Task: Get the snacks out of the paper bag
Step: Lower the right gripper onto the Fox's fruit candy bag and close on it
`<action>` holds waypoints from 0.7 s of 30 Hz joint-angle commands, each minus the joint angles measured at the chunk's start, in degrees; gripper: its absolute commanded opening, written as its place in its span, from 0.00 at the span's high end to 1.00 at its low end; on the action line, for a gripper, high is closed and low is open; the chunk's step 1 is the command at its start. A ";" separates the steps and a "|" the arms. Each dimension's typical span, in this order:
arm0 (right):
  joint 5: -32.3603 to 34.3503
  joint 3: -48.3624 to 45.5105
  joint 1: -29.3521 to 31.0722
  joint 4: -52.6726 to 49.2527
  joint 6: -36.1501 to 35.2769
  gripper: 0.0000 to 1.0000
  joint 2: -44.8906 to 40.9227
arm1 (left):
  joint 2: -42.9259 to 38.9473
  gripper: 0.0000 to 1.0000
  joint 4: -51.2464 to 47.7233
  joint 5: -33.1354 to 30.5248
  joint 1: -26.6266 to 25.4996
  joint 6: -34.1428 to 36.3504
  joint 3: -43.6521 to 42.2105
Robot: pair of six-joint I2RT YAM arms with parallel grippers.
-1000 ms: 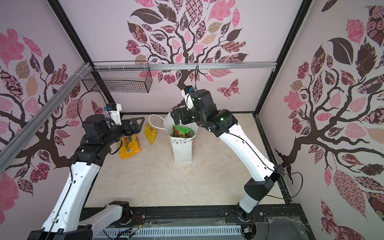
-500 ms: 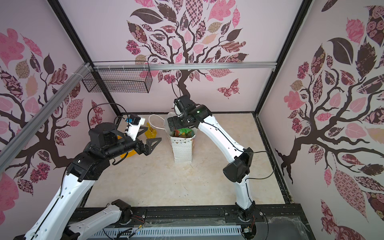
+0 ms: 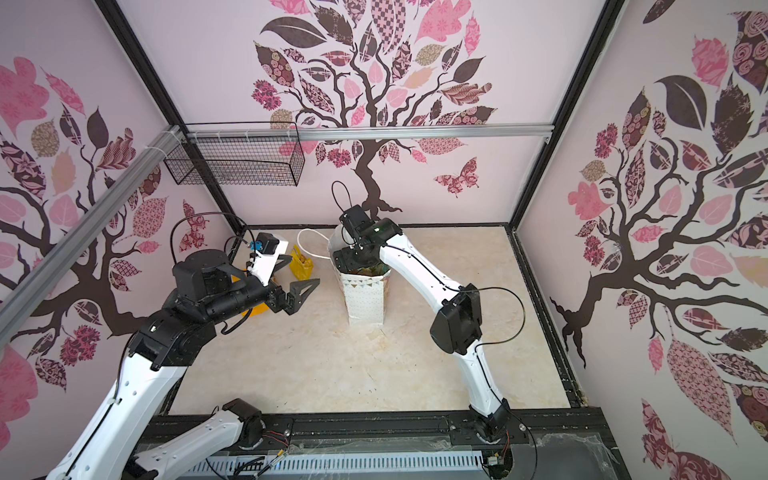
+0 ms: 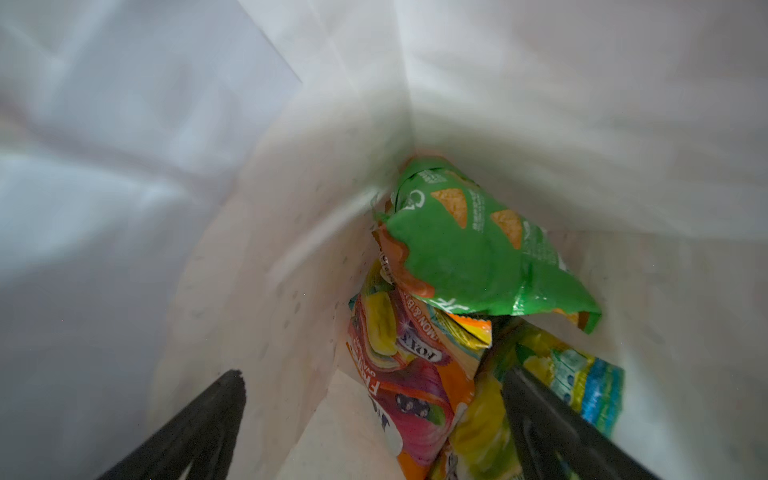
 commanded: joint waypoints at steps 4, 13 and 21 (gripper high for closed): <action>-0.46 -0.62 -0.20 -1.03 -0.48 0.01 3.64 | -0.62 0.01 0.66 -2.61 -0.19 0.90 -2.01; 0.34 -6.11 -0.19 1.86 -0.05 0.00 5.38 | -1.14 0.02 1.17 -2.71 -0.18 0.26 -3.04; -0.11 -8.20 -0.24 2.32 0.39 0.11 8.61 | -1.82 0.02 2.25 -2.76 -0.17 -0.70 -4.32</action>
